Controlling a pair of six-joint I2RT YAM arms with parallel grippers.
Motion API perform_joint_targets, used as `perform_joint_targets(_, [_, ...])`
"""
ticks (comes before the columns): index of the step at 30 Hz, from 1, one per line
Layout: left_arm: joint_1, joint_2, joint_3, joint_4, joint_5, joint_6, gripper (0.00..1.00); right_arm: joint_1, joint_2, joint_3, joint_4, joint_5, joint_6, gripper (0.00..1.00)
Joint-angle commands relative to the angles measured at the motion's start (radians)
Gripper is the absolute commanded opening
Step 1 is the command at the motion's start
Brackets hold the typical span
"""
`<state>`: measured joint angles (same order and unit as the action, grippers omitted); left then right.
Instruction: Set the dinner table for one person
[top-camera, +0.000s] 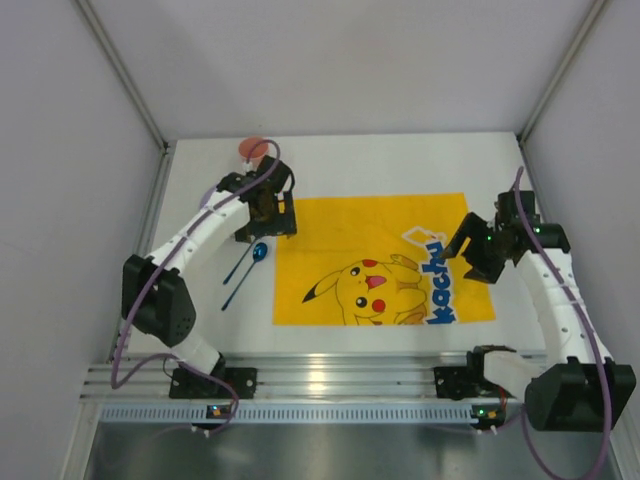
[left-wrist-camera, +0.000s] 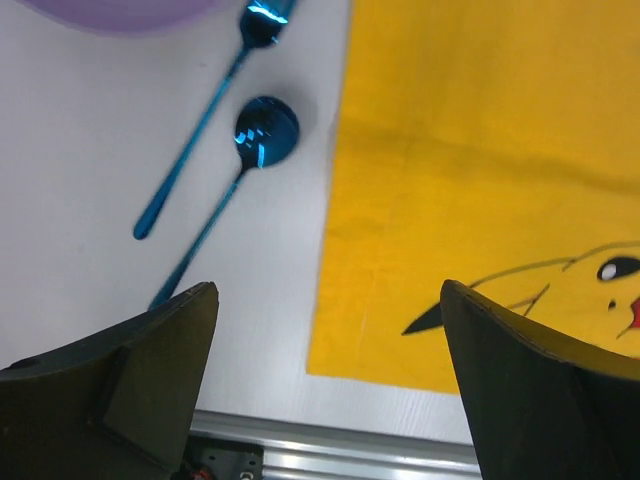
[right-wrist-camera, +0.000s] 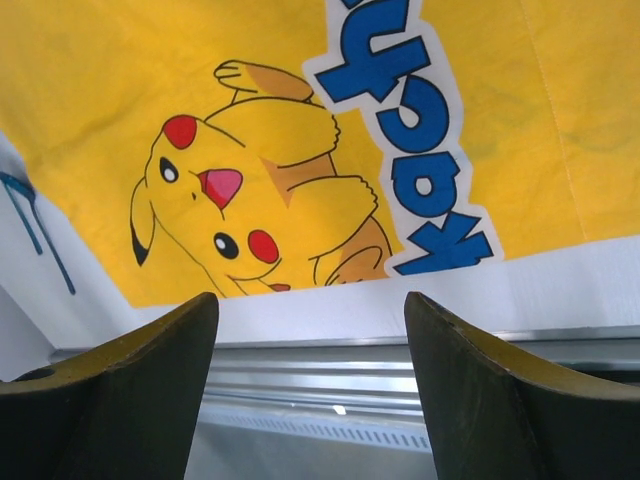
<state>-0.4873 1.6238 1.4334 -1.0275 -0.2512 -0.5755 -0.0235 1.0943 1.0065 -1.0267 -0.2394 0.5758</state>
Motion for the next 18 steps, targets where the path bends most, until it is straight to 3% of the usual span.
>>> perform_joint_targets(1, [0.151, -0.012, 0.036, -0.016, -0.066, -0.035, 0.98, 0.057, -0.045, 0.046, -0.055, -0.008, -0.040, 0.76])
perform_joint_targets(7, [0.334, 0.001, -0.022, 0.161, -0.065, -0.067, 0.98, 0.111, -0.024, 0.041, -0.059, 0.048, -0.073, 0.77])
perform_joint_targets(12, [0.461, 0.106, -0.018, 0.293, 0.094, -0.012, 0.98, 0.114, 0.054, 0.131, -0.058, 0.063, -0.099, 0.79])
perform_joint_targets(18, [0.536, 0.241, 0.028, 0.394, 0.149, -0.009, 0.98, 0.114, 0.160, 0.219, -0.090, 0.068, -0.143, 0.79])
